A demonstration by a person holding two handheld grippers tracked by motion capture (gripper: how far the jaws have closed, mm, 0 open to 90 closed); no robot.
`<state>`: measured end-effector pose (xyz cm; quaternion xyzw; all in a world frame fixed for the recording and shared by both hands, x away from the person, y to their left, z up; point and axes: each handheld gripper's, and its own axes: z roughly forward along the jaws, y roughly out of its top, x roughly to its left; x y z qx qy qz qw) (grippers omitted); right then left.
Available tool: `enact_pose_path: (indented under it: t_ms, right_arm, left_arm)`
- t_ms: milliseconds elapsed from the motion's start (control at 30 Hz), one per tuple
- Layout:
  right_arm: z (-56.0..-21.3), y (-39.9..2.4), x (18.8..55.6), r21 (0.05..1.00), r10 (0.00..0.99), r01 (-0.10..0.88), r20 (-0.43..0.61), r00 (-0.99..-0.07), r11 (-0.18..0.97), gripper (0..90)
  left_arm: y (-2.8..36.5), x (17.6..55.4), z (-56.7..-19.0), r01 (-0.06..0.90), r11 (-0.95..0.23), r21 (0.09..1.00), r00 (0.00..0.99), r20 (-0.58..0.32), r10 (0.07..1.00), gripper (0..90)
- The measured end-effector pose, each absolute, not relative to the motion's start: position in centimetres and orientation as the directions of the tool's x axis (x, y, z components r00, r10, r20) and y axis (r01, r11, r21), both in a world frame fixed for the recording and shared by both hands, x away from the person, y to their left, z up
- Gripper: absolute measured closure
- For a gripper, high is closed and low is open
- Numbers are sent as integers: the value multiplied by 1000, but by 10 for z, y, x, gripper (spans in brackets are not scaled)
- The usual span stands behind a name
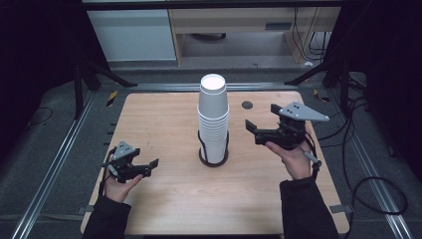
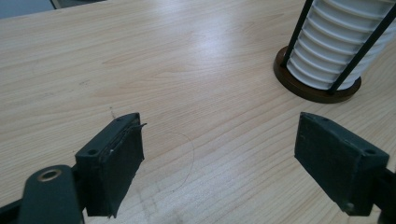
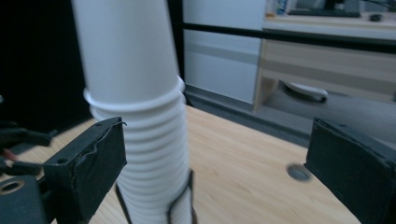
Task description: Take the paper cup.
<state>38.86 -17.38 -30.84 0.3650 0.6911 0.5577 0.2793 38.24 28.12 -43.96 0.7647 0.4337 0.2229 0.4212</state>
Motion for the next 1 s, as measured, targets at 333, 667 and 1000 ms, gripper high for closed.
enact_pose_path:
  t_ms: [333,667,1000]
  right_arm:
    - [-284,-126,399,981,756,135,-15,-654,136,46]
    - [-282,-98,417,981,734,141,0,-679,131,46]
    - [-286,-79,435,974,724,172,13,-690,145,47]
  left_arm:
    - [282,384,-439,482,-261,836,523,-35,852,137]
    - [280,384,-441,485,-269,832,533,-37,846,135]
    - [279,384,-442,485,-272,831,536,-37,843,136]
